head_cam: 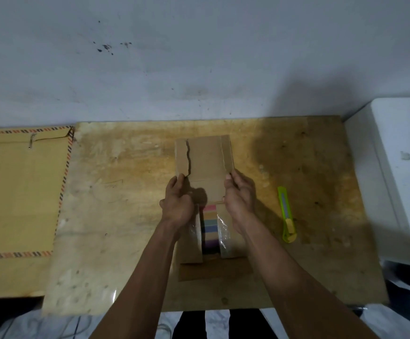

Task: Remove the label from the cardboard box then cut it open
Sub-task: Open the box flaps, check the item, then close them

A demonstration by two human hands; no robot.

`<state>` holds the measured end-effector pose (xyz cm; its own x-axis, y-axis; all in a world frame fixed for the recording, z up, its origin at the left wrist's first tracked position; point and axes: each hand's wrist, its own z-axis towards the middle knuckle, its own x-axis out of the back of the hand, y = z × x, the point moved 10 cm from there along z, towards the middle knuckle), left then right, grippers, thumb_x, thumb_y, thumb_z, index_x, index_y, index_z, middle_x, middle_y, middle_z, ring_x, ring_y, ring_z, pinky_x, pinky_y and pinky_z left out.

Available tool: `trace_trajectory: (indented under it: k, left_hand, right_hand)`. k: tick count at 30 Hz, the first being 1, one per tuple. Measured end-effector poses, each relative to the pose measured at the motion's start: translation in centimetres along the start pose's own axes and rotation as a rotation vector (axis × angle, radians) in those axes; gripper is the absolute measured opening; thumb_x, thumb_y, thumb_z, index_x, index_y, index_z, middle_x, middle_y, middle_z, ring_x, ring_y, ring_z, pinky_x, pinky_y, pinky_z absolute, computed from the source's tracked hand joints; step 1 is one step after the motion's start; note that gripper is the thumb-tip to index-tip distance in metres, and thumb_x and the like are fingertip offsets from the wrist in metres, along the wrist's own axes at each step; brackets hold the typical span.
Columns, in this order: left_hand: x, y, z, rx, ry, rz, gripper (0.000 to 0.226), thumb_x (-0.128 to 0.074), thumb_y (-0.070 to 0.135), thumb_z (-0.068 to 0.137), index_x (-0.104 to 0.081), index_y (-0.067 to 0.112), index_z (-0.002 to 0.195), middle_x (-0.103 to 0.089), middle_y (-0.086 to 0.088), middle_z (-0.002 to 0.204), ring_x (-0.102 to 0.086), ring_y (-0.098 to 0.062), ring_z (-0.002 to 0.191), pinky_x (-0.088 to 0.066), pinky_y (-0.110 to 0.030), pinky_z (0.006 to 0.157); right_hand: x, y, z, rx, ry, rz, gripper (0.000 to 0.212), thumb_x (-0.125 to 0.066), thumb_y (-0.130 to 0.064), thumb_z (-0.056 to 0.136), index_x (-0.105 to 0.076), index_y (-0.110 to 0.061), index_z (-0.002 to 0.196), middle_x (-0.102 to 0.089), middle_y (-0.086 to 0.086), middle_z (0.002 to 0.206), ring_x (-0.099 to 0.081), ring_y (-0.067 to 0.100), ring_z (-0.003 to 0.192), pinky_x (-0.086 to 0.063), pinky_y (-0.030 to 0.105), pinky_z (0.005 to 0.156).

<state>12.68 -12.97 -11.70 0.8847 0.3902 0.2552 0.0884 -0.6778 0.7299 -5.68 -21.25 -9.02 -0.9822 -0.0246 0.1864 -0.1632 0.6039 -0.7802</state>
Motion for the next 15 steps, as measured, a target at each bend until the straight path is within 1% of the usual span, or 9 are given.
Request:
trace_trajectory:
  k: [2,3,4,6,8,10,13,15]
  left_hand:
    - [-0.3,0.2,-0.1,0.025,-0.040,-0.152,0.069,-0.053,0.007,0.085,-0.041,0.042,0.143,-0.044,0.002,0.142,-0.052,-0.031,0.122,-0.058,-0.043,0.085]
    - [-0.4,0.4,-0.3,0.042,-0.051,-0.241,0.067,-0.052,0.003,0.090,-0.039,0.036,0.146,-0.046,-0.001,0.141,-0.056,-0.031,0.118,-0.059,-0.039,0.078]
    - [-0.5,0.8,-0.6,0.048,-0.053,-0.316,0.063,-0.050,0.001,0.093,-0.039,0.032,0.147,-0.046,-0.002,0.141,-0.057,-0.031,0.117,-0.058,-0.038,0.075]
    - [-0.2,1.1,-1.0,0.047,-0.028,-0.410,0.055,-0.048,0.001,0.097,-0.045,0.028,0.144,-0.048,-0.002,0.141,-0.059,-0.030,0.116,-0.058,-0.041,0.078]
    - [0.3,1.2,-1.3,0.037,0.001,-0.445,0.048,-0.049,0.002,0.097,-0.054,0.031,0.135,-0.052,-0.003,0.140,-0.058,-0.028,0.118,-0.056,-0.048,0.093]
    - [0.7,1.1,-1.5,0.022,0.021,-0.508,0.044,-0.051,0.001,0.096,-0.062,0.032,0.126,-0.056,-0.005,0.140,-0.057,-0.027,0.124,-0.050,-0.049,0.104]
    - [1.3,1.2,-2.2,0.002,0.033,-0.572,0.044,-0.051,0.001,0.096,-0.065,0.036,0.118,-0.058,-0.004,0.139,-0.056,-0.027,0.127,-0.048,-0.049,0.105]
    - [1.6,1.4,-2.8,-0.022,0.043,-0.589,0.043,-0.051,0.002,0.096,-0.065,0.038,0.116,-0.058,0.004,0.136,-0.055,-0.025,0.127,-0.047,-0.049,0.106]
  right_hand:
    - [0.0,0.1,-0.2,-0.037,-0.038,0.022,0.044,-0.052,-0.032,0.099,-0.047,-0.025,0.142,-0.038,-0.011,0.134,-0.049,0.013,0.119,-0.048,0.042,0.104]
    - [0.0,0.1,-0.4,-0.063,-0.052,0.057,0.044,-0.052,-0.031,0.099,-0.046,-0.025,0.142,-0.042,-0.009,0.137,-0.049,0.015,0.122,-0.046,0.044,0.106]
    - [0.0,0.2,-0.7,-0.089,-0.061,0.109,0.044,-0.052,-0.031,0.099,-0.046,-0.025,0.143,-0.045,-0.005,0.141,-0.048,0.019,0.126,-0.044,0.046,0.107]
    - [0.1,0.2,-1.1,-0.109,-0.057,0.194,0.045,-0.053,-0.029,0.099,-0.046,-0.023,0.142,-0.047,0.001,0.146,-0.047,0.024,0.131,-0.041,0.049,0.109]
    - [0.4,0.0,-1.6,-0.083,-0.040,0.224,0.044,-0.052,-0.028,0.099,-0.046,-0.022,0.142,-0.046,0.003,0.148,-0.047,0.025,0.131,-0.042,0.050,0.108]
    - [0.6,-0.1,-2.2,-0.041,-0.032,0.262,0.043,-0.050,-0.026,0.100,-0.046,-0.021,0.142,-0.043,0.003,0.149,-0.046,0.025,0.132,-0.042,0.050,0.108]
    - [0.8,0.0,-2.6,-0.018,-0.031,0.316,0.042,-0.046,-0.026,0.101,-0.045,-0.020,0.143,-0.043,0.001,0.149,-0.047,0.024,0.131,-0.041,0.050,0.108]
    - [0.9,0.0,-2.7,-0.022,-0.039,0.352,0.041,-0.045,-0.025,0.102,-0.046,-0.020,0.142,-0.044,-0.001,0.148,-0.048,0.022,0.129,-0.041,0.049,0.108]
